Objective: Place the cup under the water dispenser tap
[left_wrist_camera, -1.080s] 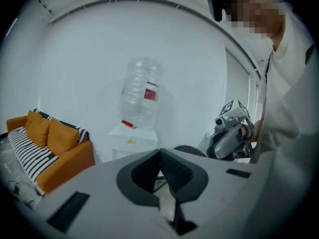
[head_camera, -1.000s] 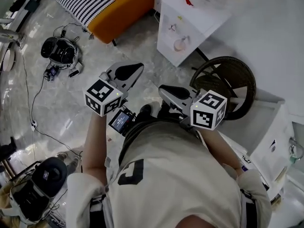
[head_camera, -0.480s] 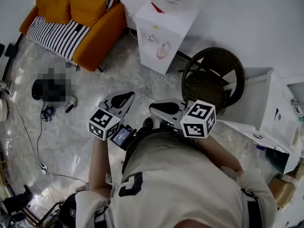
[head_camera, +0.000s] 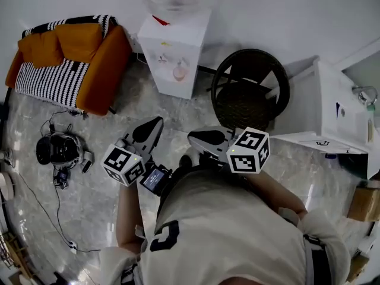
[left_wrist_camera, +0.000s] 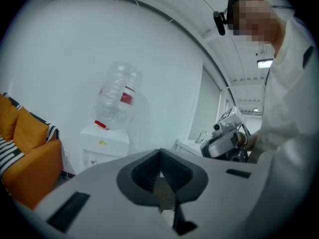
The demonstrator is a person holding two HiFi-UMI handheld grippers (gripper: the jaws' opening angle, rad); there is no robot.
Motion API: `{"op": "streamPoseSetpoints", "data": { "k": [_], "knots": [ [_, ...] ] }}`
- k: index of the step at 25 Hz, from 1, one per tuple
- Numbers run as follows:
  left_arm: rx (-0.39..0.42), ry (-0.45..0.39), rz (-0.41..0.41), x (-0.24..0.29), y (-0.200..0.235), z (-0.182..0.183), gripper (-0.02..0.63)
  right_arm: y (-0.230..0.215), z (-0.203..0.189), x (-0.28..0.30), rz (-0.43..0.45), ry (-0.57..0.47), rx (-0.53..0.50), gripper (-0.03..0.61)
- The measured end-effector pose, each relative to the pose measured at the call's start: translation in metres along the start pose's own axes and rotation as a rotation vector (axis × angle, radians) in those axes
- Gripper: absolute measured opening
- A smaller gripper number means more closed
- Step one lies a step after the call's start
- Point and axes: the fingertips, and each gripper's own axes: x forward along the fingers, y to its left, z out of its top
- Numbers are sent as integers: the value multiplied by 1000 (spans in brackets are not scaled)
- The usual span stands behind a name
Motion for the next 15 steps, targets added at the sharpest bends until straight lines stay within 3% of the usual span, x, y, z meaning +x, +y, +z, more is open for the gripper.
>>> {"op": "streamPoseSetpoints", "data": {
  "k": [6,12,15],
  "knots": [
    [-10,-59,-35,-7,-11,3,57,3,-4,-5,-15,-37,78,37],
    [-19,-85,-73,-21,-22,7,57,26,-6,4,70,-2,16,37],
    [-23,-93,-95,-21,-33,9,57,24,-3,-1,83,-35,37,37]
  ]
}}
